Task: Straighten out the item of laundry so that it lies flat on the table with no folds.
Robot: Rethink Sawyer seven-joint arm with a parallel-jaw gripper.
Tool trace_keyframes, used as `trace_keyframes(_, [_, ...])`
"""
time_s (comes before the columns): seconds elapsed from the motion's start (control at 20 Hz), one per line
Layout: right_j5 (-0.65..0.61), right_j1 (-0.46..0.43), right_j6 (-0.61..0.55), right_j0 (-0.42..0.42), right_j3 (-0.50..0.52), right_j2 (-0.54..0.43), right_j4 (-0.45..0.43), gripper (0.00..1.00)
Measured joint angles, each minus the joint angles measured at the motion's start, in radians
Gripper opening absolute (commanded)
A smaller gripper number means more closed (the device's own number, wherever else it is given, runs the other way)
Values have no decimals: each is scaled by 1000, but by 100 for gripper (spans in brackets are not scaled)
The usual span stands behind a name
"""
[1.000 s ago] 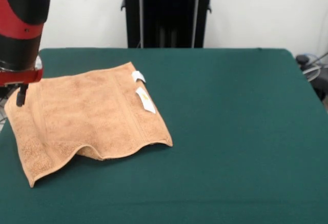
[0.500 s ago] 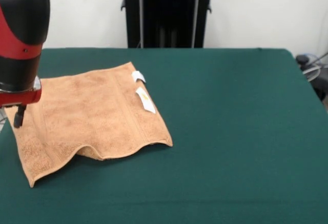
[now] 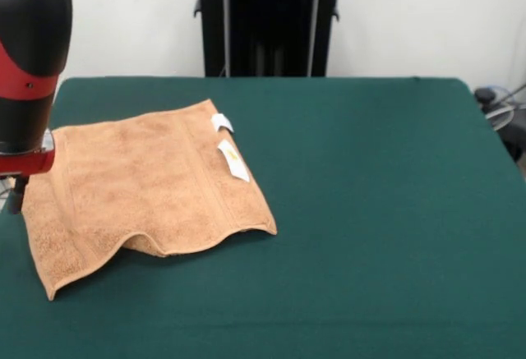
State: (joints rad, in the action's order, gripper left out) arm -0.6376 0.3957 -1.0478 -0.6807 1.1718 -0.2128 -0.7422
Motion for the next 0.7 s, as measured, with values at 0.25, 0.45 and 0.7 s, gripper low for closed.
trace_keyframes(0.25, [-3,3,0,17,-2,14,-1,100])
trace_keyframes(0.45, [-28,5,0,63,-2,44,0,100])
trace_keyframes(0.7, [-87,11,0,113,-2,71,0,100])
